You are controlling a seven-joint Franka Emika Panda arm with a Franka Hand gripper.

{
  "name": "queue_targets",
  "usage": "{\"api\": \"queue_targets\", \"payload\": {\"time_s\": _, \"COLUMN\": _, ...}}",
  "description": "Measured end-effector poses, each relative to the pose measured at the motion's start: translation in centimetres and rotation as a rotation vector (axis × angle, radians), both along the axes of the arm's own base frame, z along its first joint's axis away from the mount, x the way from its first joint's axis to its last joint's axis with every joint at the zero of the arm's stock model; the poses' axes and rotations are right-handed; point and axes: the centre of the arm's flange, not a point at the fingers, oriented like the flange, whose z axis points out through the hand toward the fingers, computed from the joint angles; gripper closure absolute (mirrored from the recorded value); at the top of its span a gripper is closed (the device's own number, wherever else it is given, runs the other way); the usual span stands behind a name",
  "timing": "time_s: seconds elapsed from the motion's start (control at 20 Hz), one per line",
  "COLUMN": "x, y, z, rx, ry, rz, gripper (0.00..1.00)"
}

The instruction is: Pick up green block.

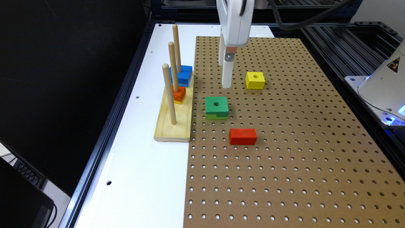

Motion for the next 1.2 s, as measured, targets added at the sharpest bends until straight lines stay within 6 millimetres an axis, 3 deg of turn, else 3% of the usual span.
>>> {"api": "queue_targets", "payload": {"time_s": 0.15, "x": 0.2, "y": 0.0, "z": -1.2, "rx": 0.002, "ry": -0.003, "rz": -0.001, "gripper": 0.0}}
{"api": "queue_targets", "payload": {"time_s": 0.85, "x": 0.3, "y": -0.3, "z": -3.0, "rx": 0.005, "ry": 0.008, "rz": -0.005, "gripper": 0.0}}
{"api": "queue_targets", "payload": {"time_s": 1.05, "x": 0.4, "y": -0.3, "z": -5.5, "rx": 0.011, "ry": 0.007, "rz": -0.007, "gripper": 0.0}}
{"api": "queue_targets", "payload": {"time_s": 1.2, "x": 0.5, "y": -0.3, "z": -6.2, "rx": 0.013, "ry": 0.003, "rz": -0.009, "gripper": 0.0}}
